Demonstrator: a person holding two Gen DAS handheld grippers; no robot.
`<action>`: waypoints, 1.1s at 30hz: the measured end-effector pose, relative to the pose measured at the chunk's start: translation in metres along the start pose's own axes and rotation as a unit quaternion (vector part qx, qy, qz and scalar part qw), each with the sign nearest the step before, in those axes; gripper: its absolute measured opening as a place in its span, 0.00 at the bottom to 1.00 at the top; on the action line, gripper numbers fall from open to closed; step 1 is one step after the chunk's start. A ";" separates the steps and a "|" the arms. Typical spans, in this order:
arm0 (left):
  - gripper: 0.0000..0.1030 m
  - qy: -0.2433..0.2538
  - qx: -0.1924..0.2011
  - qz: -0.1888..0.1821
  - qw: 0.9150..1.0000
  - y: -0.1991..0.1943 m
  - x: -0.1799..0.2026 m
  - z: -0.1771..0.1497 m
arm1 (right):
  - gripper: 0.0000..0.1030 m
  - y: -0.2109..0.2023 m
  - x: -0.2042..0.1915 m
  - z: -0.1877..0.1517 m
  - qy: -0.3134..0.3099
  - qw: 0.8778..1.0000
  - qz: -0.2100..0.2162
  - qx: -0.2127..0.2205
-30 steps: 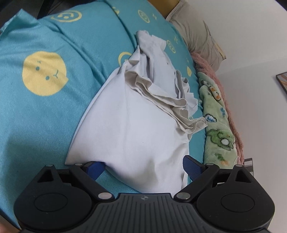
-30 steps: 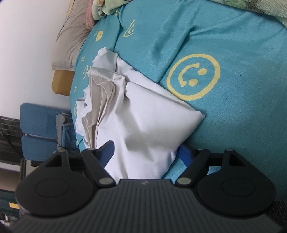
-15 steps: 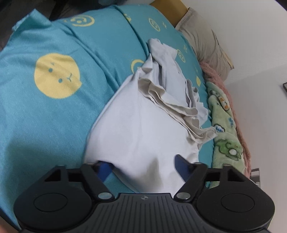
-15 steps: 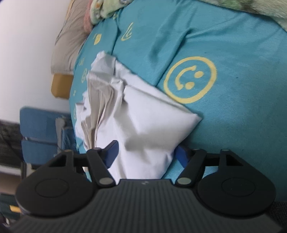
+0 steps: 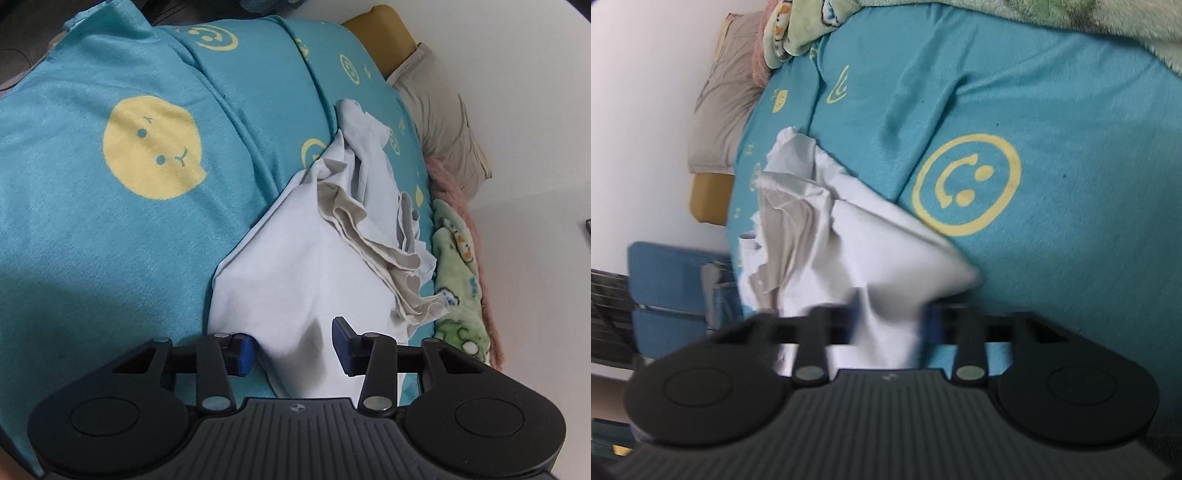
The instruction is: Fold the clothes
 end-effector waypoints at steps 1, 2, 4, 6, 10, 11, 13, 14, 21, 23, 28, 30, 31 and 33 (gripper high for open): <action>0.23 0.001 0.002 0.002 1.000 0.000 0.000 0.001 | 0.14 0.001 -0.001 0.001 -0.005 1.000 -0.001 0.001; 0.18 0.003 0.004 0.004 1.000 0.001 0.000 0.001 | 0.11 0.000 -0.003 0.002 -0.011 1.000 -0.001 0.004; 0.12 0.010 0.014 -0.008 1.000 -0.002 0.004 0.004 | 0.10 -0.002 -0.007 0.004 -0.025 1.000 0.002 0.012; 0.10 0.040 0.041 -0.021 0.998 -0.014 0.017 0.004 | 0.09 -0.008 -0.012 0.004 -0.035 0.999 0.008 0.026; 0.08 0.084 0.079 -0.048 0.992 -0.045 0.047 0.002 | 0.09 -0.031 -0.028 0.008 -0.044 0.997 0.038 0.058; 0.08 0.090 0.083 -0.053 0.991 -0.054 0.055 0.000 | 0.09 -0.038 -0.032 0.010 -0.047 0.996 0.043 0.062; 0.08 0.103 0.088 -0.061 0.989 -0.072 0.069 -0.005 | 0.08 -0.054 -0.042 0.014 -0.061 0.994 0.049 0.071; 0.08 0.106 0.090 -0.069 0.988 -0.081 0.076 -0.008 | 0.08 -0.064 -0.048 0.015 -0.070 0.993 0.050 0.075; 0.08 0.123 0.111 -0.074 0.983 -0.143 0.102 -0.041 | 0.08 -0.139 -0.077 0.011 -0.113 0.986 0.069 0.098; 0.08 0.132 0.117 -0.071 0.982 -0.167 0.105 -0.053 | 0.08 -0.162 -0.078 0.002 -0.123 0.985 0.074 0.100; 0.08 0.136 0.113 -0.059 0.983 -0.223 0.088 -0.090 | 0.08 -0.214 -0.062 -0.029 -0.138 0.982 0.084 0.096; 0.08 0.129 0.106 -0.051 0.985 -0.238 0.077 -0.102 | 0.08 -0.231 -0.053 -0.041 -0.138 0.982 0.088 0.092; 0.08 0.125 0.102 -0.048 0.986 -0.243 0.072 -0.107 | 0.08 -0.235 -0.049 -0.045 -0.137 0.983 0.087 0.089; 0.08 0.123 0.096 -0.041 0.987 -0.250 0.066 -0.112 | 0.08 -0.244 -0.041 -0.054 -0.134 0.984 0.085 0.084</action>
Point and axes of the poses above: each gripper's, at about its wrist camera, not at the fingertips, and y roughly the way its jaws point, x to its right, z to its top, the point moved 5 cm from there along y, roughly the way its jaws point, and after that the axes turned 4 degrees about -y, right-handed, at the moved point
